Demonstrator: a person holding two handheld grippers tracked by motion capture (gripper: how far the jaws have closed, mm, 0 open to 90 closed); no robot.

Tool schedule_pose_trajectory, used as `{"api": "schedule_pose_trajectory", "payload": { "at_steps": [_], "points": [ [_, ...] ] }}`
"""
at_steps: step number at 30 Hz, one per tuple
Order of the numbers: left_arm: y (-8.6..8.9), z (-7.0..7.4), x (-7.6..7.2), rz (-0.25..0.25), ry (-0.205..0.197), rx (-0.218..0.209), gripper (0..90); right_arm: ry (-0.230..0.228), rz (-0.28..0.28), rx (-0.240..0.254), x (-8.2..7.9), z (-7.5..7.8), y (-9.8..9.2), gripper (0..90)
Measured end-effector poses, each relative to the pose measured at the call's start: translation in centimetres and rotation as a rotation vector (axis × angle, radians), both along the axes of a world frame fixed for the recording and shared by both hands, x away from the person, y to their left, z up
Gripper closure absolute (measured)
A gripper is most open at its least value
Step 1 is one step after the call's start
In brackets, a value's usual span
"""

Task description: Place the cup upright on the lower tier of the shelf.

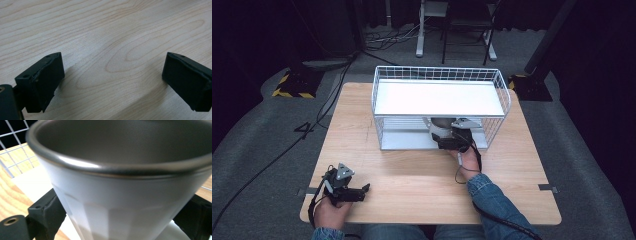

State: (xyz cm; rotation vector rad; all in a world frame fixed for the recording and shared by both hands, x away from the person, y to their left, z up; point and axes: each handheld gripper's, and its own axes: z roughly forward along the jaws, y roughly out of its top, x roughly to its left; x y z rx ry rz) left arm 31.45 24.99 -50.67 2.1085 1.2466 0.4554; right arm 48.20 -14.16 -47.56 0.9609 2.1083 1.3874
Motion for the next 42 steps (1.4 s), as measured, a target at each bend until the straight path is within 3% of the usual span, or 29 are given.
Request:
{"api": "schedule_pose_trajectory", "payload": {
  "at_steps": [9, 16, 32, 39, 42],
  "points": [
    [0.0, 0.0, 0.0, 0.000, 0.000, 0.000, 4.4, -0.029, -0.033, -0.014, 1.3, -0.9, 0.5, 8.8],
    [0.0, 0.0, 0.0, 0.001, 0.000, 0.000, 4.4, -0.024, -0.051, -0.017, 1.9, -1.5, 0.5, 8.7],
    [0.0, 0.0, 0.0, 0.001, 0.000, 0.000, 4.4, -0.022, -0.042, -0.019, 2.1, -1.5, 0.3, 8.6],
    [0.0, 0.0, 0.0, 0.001, 0.000, 0.000, 4.4, -0.029, -0.028, -0.048, 2.1, -1.5, 0.2, 7.9],
    [0.0, 0.0, 0.0, 0.001, 0.000, 0.000, 4.4, -0.034, -0.029, -0.097, 1.9, -1.5, 0.5, 0.7]
  ]
}}
